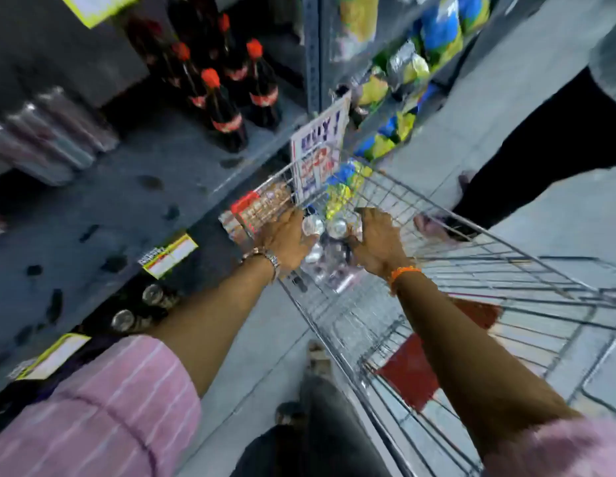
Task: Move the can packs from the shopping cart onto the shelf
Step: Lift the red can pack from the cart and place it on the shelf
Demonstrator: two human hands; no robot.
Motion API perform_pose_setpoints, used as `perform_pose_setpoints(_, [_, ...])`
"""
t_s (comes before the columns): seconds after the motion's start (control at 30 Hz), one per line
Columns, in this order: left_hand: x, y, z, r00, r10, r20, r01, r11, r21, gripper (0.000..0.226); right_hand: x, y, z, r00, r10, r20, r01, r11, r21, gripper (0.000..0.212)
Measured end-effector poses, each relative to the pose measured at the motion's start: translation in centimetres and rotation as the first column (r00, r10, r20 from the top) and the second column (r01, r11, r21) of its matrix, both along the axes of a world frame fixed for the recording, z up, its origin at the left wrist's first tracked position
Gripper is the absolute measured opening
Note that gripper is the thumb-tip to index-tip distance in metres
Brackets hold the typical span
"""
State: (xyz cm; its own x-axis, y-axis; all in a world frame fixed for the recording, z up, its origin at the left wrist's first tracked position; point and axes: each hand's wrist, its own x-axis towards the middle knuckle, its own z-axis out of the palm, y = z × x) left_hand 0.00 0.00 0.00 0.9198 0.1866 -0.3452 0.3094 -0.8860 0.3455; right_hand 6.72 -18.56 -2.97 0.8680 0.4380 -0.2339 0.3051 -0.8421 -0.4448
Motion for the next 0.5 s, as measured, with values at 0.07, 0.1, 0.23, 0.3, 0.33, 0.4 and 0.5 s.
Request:
perform_pose_setpoints(0.07, [1.2, -0.4, -2.0, 0.998, -0.010, -0.068, 0.004, 0.997, -0.080, 0.081, 0.5, 0.1, -1.8, 0.998, 0.027, -0.057, -0.029, 0.999, -0.042, 0.078])
perform_pose_setpoints(0.1, [1.4, -0.5, -3.0, 0.995, -0.027, -0.097, 0.018, 0.995, -0.097, 0.090, 0.5, 0.0, -2.7, 0.995, 0.047, -0.090, -0.053, 0.996, -0.069, 0.087])
perform_pose_setpoints(0.23, [3.2, -0.8, -7.4, 0.976, -0.135, -0.172, 0.129, 0.991, -0.044, 0.114, 0.9, -0.1, -5.7, 0.984, 0.110, -0.140, -0.128, 0.983, -0.133, 0.122])
perform_pose_setpoints(0.3, [3.6, -0.7, -9.1, 0.974, -0.155, -0.162, 0.155, 0.988, -0.014, 0.120, 1.2, 0.1, -6.5, 0.986, 0.121, -0.119, -0.136, 0.982, -0.132, 0.128])
perform_pose_setpoints(0.33, [3.8, -0.6, -9.8, 0.975, -0.167, -0.150, 0.171, 0.985, 0.020, 0.120, 1.3, 0.2, -6.9, 0.986, 0.127, -0.107, -0.141, 0.980, -0.138, 0.128])
perform_pose_setpoints(0.4, [3.9, -0.4, -11.1, 0.974, -0.205, -0.095, 0.214, 0.972, 0.101, 0.122, 1.4, 0.4, -7.7, 0.989, 0.123, -0.076, -0.133, 0.982, -0.134, 0.128])
perform_pose_setpoints(0.5, [4.2, -0.1, -12.6, 0.969, -0.245, -0.032, 0.247, 0.957, 0.151, 0.131, 1.5, 0.8, -8.3, 0.994, 0.105, -0.033, -0.108, 0.989, -0.102, 0.125])
